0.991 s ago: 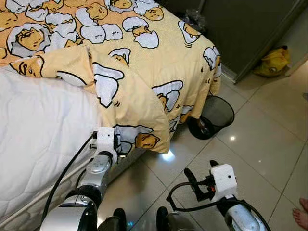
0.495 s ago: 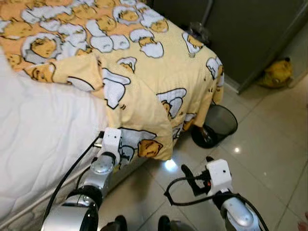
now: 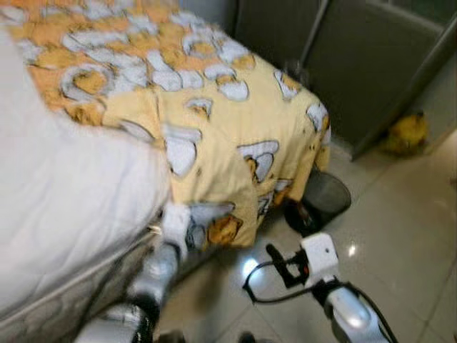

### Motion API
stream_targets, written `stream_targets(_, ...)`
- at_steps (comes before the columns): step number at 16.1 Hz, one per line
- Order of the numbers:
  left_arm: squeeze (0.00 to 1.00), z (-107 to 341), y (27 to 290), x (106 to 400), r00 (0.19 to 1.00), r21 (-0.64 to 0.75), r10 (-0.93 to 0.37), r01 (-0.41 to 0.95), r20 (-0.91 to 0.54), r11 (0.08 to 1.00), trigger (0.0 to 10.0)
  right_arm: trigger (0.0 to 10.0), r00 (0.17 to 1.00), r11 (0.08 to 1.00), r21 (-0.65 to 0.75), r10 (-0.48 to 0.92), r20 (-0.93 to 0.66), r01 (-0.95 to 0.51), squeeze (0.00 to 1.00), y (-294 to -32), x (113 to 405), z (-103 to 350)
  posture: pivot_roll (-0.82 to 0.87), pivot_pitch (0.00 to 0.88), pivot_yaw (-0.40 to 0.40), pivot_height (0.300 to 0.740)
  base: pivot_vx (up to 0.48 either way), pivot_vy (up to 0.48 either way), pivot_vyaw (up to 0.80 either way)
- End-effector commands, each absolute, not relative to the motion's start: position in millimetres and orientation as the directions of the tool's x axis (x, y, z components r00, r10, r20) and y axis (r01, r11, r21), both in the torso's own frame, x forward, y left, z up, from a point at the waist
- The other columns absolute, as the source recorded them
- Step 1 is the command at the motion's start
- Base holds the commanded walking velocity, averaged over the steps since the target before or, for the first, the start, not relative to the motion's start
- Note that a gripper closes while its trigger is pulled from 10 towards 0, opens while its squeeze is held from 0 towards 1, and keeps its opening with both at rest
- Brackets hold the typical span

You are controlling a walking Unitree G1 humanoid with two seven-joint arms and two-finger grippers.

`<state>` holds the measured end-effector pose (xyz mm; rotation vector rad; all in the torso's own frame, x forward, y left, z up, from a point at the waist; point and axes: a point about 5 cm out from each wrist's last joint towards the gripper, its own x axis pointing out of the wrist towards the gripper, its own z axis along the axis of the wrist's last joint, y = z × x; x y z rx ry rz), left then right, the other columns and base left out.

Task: Clean up the room

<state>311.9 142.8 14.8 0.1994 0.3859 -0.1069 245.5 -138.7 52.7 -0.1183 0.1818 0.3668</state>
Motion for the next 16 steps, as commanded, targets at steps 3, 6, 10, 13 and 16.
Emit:
stream_targets(3, 0.0, -1, 123, 298, 0.872, 0.11, -0.172, 0.247, -0.459, 0.963, 10.0, 10.0, 0.923, 0.932, -0.085, 0.331, -0.196, -0.352, 0.0, -147, 244, 52, -0.04, 0.114, -0.113, 0.74, 0.0, 0.0, 0.0)
stream_targets(6, 0.0, -19, 93, 275, 0.795, 0.012, -0.307, 0.367, -0.524, 0.93, 10.0, 10.0, 0.918, 0.928, -0.087, 0.34, -0.203, -0.363, 0.0, -149, 242, 51, -0.04, 0.127, -0.118, 0.74, 0.0, 0.0, 0.0)
stream_targets(10, 0.0, -37, 70, 250, 0.692, -0.121, -0.388, 0.403, -0.608, 0.907, 10.0, 10.0, 0.911, 0.922, -0.084, 0.355, -0.209, -0.379, 0.0, -148, 240, 50, -0.05, 0.136, -0.118, 0.74, 0.0, 0.0, 0.0)
stream_targets(13, 0.0, -66, 58, 205, 0.512, -0.163, -0.436, 0.493, -0.74, 0.855, 10.0, 10.0, 0.907, 0.919, -0.085, 0.361, -0.218, -0.386, 0.0, -150, 235, 49, -0.06, 0.148, -0.117, 0.74, 0.0, 0.0, 0.0)
stream_targets(16, 0.0, -72, 59, 192, 0.479, -0.074, -0.428, 0.596, -0.766, 0.799, 10.0, 10.0, 0.903, 0.917, -0.086, 0.361, -0.231, -0.389, 0.0, -152, 232, 47, -0.06, 0.151, -0.124, 0.74, 0.0, 0.0, 0.0)
